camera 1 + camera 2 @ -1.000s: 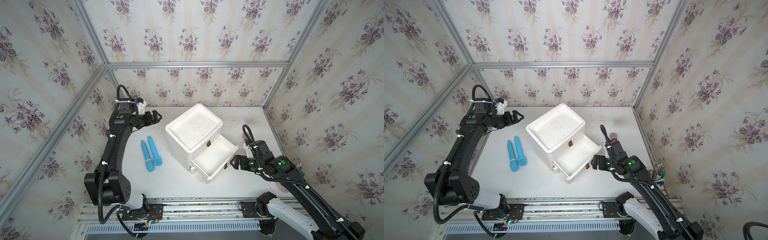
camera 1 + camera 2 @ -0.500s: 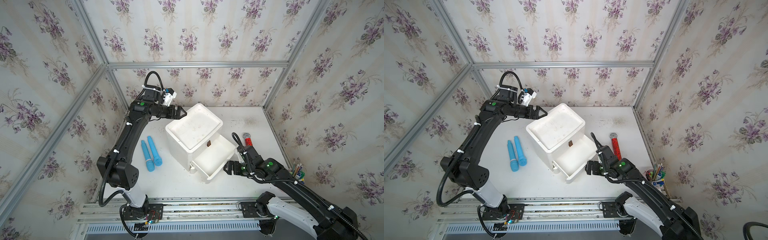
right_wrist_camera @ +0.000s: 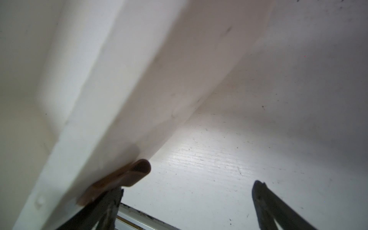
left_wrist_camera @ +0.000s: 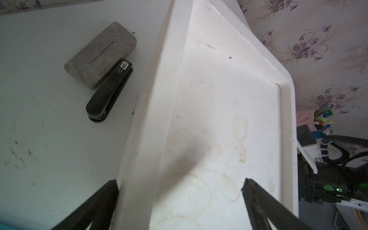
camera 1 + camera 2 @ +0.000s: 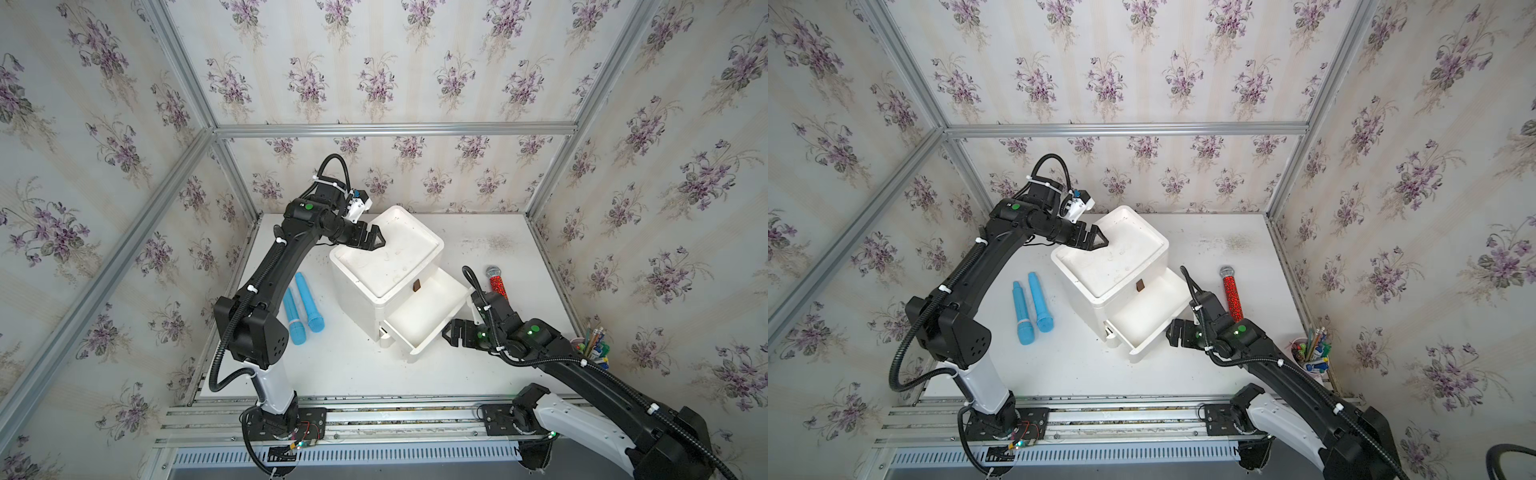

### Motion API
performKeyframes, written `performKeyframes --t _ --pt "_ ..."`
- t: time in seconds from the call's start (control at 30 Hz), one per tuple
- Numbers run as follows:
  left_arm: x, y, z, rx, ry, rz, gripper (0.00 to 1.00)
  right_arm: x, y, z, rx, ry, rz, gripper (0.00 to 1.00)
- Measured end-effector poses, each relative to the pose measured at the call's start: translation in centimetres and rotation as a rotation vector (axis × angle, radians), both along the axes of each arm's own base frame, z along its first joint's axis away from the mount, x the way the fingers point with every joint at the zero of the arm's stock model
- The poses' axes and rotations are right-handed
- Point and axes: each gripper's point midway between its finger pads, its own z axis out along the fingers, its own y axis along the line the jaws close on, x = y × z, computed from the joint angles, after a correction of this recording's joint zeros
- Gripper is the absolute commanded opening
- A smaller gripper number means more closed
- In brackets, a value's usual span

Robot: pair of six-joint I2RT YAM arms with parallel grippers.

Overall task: Take the microphone out of the drawer
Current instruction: Close the drawer of the storage box.

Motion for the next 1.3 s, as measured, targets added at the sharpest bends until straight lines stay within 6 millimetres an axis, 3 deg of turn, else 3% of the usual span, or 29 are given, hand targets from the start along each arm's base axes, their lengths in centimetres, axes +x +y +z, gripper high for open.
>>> performKeyframes --t 0.23,0.87,1.3 --pt "-0.2 -0.1 -0.8 0.013 0.004 -0.023 0.99 1.7 1.2 1.5 0.066 -0.083 -0.006 1.0" --pt "-1.4 -1.4 -1.9 0.003 0.024 -0.094 0.99 6.4 4.7 1.3 0.183 -0.198 -0.032 1.0" --pt "-1.7 -1.8 -1.9 -0.004 0.028 -0.113 0.99 7.9 6.3 1.3 0.196 -0.213 -0.023 1.0"
